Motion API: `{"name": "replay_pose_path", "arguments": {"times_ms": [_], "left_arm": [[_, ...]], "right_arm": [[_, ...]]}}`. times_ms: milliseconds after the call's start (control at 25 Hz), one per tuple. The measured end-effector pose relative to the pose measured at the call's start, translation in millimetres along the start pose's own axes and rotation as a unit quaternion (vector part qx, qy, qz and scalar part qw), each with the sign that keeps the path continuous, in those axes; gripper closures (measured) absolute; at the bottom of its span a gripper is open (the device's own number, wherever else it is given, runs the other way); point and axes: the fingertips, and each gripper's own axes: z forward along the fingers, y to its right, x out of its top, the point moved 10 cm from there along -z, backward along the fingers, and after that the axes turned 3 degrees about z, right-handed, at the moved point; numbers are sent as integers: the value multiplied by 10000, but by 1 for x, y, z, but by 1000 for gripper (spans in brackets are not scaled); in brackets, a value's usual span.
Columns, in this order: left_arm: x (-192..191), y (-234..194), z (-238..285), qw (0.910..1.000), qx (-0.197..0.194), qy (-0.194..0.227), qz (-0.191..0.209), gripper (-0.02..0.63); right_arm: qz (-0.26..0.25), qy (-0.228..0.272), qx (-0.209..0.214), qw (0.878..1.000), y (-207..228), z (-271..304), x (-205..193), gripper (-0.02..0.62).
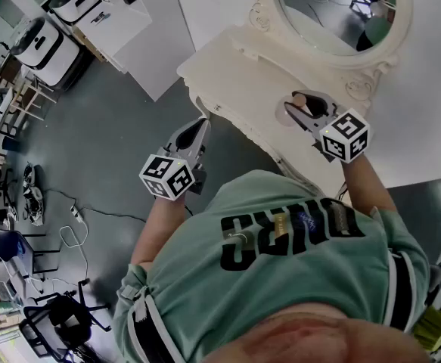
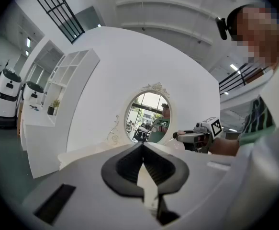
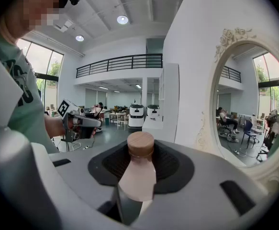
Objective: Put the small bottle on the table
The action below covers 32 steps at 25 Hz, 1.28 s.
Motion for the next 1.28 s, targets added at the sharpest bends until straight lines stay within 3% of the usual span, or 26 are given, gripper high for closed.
{"name": "replay_pose_path", "arguments": {"times_ms": [720,1280], "left_arm": [[-2,15,2,10000,56,11,25,597],[-3,67,32,9992,366,-39,139,597]], "right_arm": [[-42,1,68,10000,3,-12,-2,468],[-175,56,433,9989,36,-40,-7,469]]}}
